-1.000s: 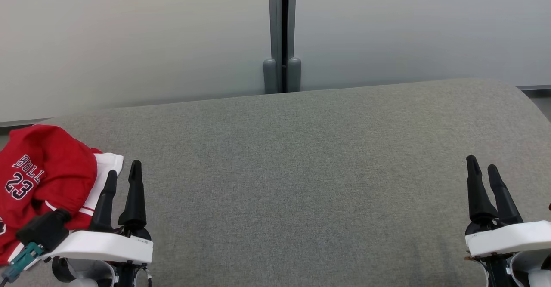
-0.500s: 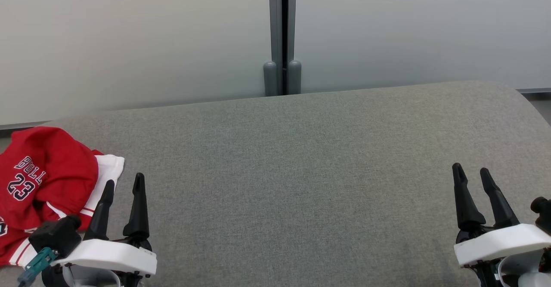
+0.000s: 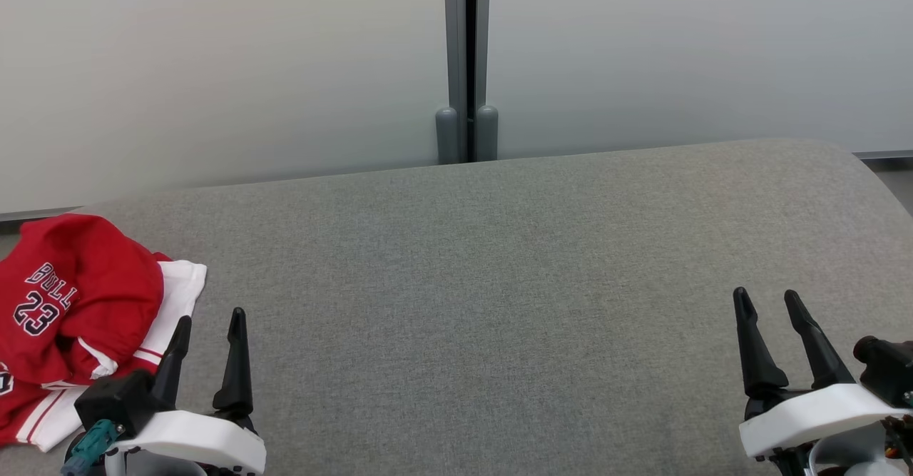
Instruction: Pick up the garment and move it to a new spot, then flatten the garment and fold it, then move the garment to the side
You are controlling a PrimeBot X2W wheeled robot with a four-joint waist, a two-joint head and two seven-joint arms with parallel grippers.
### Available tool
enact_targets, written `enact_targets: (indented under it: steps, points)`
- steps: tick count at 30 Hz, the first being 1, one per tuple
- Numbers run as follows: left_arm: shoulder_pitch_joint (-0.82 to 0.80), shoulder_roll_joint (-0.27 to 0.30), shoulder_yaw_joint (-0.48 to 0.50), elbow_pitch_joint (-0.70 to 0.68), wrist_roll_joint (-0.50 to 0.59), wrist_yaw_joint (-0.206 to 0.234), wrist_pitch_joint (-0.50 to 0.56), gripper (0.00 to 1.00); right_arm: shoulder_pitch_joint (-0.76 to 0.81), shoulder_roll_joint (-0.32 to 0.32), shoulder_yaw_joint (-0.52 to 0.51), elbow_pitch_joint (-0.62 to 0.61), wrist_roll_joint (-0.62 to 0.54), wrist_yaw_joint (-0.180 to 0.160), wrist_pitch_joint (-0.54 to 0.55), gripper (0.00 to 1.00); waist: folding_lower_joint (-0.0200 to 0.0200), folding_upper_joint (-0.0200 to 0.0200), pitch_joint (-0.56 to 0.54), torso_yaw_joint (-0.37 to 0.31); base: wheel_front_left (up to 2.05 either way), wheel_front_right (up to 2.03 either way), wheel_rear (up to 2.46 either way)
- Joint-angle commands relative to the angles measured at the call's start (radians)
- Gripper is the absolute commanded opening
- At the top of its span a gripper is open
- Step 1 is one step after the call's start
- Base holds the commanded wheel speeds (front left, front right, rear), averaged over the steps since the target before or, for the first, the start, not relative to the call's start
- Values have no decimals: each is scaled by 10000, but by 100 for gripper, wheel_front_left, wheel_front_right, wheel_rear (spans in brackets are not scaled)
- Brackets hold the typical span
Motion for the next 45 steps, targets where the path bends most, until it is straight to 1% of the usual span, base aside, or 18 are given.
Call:
enact_targets:
  steps: [1,9,21,33,42,45]
  points:
    - [-15,111,-27,-4,292,68,-60,100,9,-37,24,-101,-307,3,-80,100,0,-1,-13,-9,0,0,0]
    - [56,145,-102,215,870,181,-198,100,146,-9,60,-171,-994,3,-111,100,0,-1,-69,-45,0,0,0]
    - [169,85,-131,440,1513,367,-453,100,312,31,195,-184,-1698,3,5,100,0,-1,-125,-67,0,0,0]
    - [126,39,-170,596,1928,491,-560,100,404,10,223,-205,-2171,4,215,100,0,-1,-158,-39,0,0,0]
    - [153,123,-267,706,2422,604,-651,100,455,-2,219,-280,-2657,4,231,100,0,-1,-217,-41,0,0,0]
    - [150,121,-284,737,2362,618,-582,100,449,35,145,-292,-2546,4,225,100,0,-1,-225,-25,0,0,0]
